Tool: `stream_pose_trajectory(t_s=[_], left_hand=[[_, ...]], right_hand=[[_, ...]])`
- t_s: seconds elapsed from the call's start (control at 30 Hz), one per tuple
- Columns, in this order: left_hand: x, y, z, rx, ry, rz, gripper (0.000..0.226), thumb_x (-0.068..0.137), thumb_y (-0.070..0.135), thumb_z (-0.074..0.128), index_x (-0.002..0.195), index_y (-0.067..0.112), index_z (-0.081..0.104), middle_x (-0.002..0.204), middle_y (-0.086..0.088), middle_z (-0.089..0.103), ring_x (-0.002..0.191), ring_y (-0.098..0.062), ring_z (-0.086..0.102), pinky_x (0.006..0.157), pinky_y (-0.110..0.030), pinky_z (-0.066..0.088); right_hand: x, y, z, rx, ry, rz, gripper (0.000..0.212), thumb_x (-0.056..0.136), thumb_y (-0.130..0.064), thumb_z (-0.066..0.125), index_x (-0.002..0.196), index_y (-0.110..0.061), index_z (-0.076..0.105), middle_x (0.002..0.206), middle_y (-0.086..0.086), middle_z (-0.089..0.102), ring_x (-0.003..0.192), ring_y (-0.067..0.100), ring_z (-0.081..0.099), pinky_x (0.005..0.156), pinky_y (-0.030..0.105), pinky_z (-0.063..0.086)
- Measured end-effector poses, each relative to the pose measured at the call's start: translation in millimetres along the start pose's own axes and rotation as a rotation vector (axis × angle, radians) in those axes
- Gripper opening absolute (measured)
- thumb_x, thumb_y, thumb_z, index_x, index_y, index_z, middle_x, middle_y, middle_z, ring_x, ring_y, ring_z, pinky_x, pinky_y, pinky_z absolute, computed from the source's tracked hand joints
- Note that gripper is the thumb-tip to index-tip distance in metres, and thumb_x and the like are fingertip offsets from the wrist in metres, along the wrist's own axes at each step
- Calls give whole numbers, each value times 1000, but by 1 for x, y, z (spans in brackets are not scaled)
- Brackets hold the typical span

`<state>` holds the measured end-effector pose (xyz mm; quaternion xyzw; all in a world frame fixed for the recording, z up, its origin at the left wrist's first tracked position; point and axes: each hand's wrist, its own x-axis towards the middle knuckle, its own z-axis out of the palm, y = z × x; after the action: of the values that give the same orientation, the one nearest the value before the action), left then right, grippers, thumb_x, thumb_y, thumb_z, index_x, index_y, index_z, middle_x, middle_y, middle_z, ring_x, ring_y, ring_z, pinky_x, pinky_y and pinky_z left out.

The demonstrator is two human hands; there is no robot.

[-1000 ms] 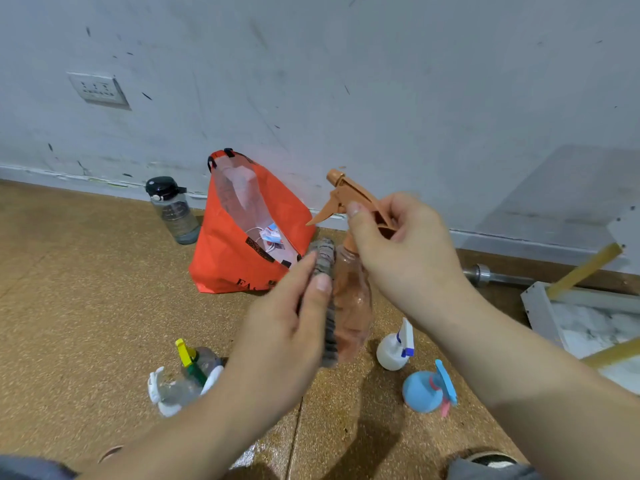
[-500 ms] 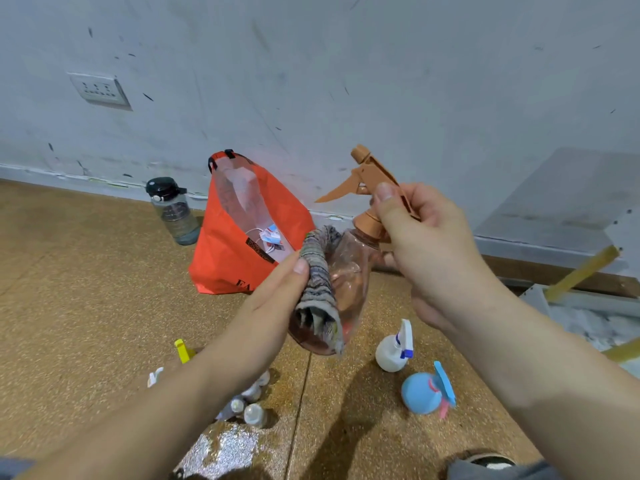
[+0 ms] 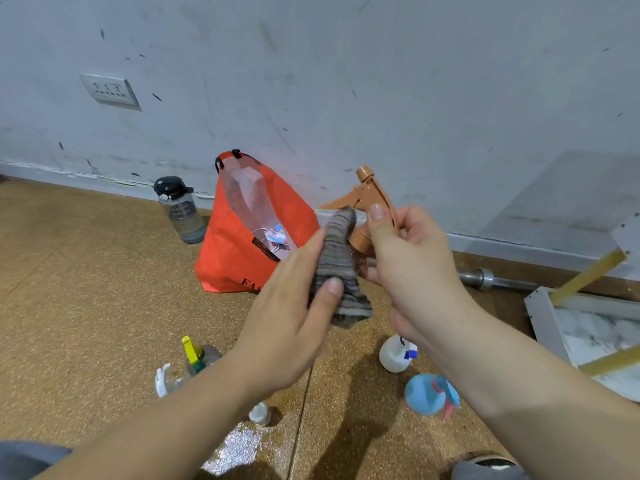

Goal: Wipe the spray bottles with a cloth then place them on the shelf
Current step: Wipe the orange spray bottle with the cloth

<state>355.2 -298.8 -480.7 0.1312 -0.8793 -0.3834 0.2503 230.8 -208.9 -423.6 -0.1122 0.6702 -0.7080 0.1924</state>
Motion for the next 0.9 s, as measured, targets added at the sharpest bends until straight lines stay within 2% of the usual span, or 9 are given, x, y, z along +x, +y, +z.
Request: stream_pose_trajectory(t_s=[0.13,0.2,0.27,0.4,0.5,0.57,0.63,0.73,0.9], left_hand=[[6,-7,1,-474,60,-359,36,109,36,42,141,34,57,125,18,71,115,3,64,90,-16,50],[10,-9,6,-738,72,-693,36,106,34,47,130,17,67,101,4,76,82,-13,71,72,-22,52],[14,-2,7,-1009,49,-923,50,100,37,48,129,0,67,100,-16,70,75,-30,66,66,-30,54],[8,8,7,-1168,70,-917,42,104,32,54,138,8,63,126,-18,73,113,-37,71,93,-48,58],[7,8,5,-1117,64,-906,33,107,26,52,131,9,66,120,-19,75,106,-33,74,99,-53,53],[8,10,5,-991,108,-905,30,109,27,50,122,11,71,113,-17,78,95,-33,77,89,-50,57],[8,8,4,-851,178,-906,26,109,29,51,117,14,71,105,-16,79,86,-34,74,77,-48,56],[14,1,-2,-739,274,-887,27,110,32,49,117,16,69,105,-15,79,97,-41,75,83,-61,57],[34,-17,-28,-1107,371,-863,53,109,43,34,138,8,61,122,-17,75,110,-37,73,100,-60,50]], right_hand=[[7,-11,-11,100,31,39,21,106,-28,58,90,-15,57,65,-3,66,76,23,67,85,61,61],[9,-12,-15,119,50,57,20,106,-28,57,92,-15,57,71,2,66,78,25,67,82,55,62],[11,-11,-17,117,64,68,19,107,-29,56,94,-14,57,77,7,65,78,25,66,80,54,62],[7,-3,-17,67,49,35,21,106,-33,57,93,-16,58,84,6,64,81,21,63,88,64,58],[2,3,-12,28,5,7,21,105,-36,58,94,-18,59,69,-9,68,82,21,66,90,68,55],[2,4,-9,-5,-3,18,20,103,-38,60,97,-19,60,65,-13,68,82,23,70,90,66,56],[6,0,-7,-35,-27,52,20,102,-39,61,99,-19,64,68,-12,68,83,23,70,90,63,57],[11,-7,-8,-26,-88,129,22,104,-37,60,94,-19,67,76,-3,67,80,22,68,90,63,58],[21,-13,-15,48,9,173,24,106,-40,55,93,-21,62,80,-1,66,78,19,73,81,56,64]])
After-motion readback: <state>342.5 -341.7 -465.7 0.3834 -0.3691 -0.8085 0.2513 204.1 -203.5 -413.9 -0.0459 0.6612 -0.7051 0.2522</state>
